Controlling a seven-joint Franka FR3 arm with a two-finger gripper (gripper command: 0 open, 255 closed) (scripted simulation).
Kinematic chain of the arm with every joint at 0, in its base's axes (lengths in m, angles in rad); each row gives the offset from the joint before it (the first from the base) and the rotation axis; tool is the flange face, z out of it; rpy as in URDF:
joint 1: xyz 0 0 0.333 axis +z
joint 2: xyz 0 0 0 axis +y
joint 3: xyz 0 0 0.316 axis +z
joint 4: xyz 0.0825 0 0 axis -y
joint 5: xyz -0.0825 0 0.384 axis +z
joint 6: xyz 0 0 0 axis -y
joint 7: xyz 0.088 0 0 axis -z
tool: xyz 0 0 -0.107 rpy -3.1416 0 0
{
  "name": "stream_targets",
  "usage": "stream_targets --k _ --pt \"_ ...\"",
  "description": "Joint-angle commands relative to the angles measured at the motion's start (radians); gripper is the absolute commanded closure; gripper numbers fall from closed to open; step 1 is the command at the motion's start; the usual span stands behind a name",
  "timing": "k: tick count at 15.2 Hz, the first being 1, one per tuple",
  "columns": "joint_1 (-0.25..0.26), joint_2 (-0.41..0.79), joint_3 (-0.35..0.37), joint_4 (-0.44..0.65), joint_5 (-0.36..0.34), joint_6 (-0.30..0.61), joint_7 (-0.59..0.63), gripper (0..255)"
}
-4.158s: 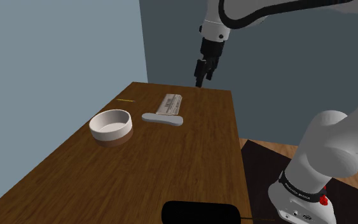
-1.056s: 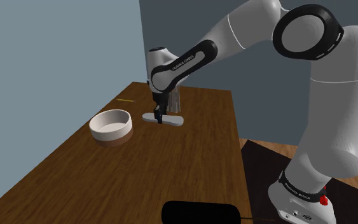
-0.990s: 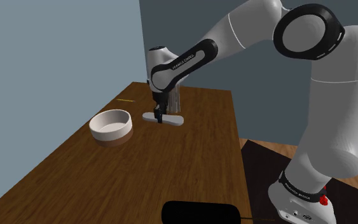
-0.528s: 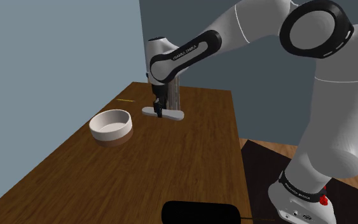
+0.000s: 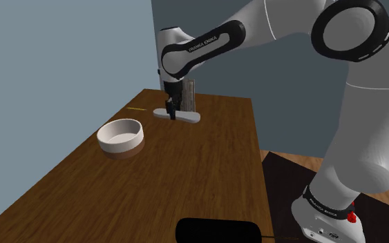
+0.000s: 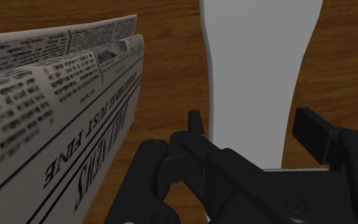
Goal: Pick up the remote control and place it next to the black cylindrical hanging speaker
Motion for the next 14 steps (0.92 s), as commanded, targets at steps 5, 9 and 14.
stream_targets --k 5,9,14 --pt "0.000 -0.021 0.001 0.056 0.003 -0.076 -0.003 255" --pt "0.010 -0.052 0.009 0.048 0.006 -0.100 0.013 255" --pt "0.059 -0.162 0.049 -0.096 0.014 -0.068 0.101 255"
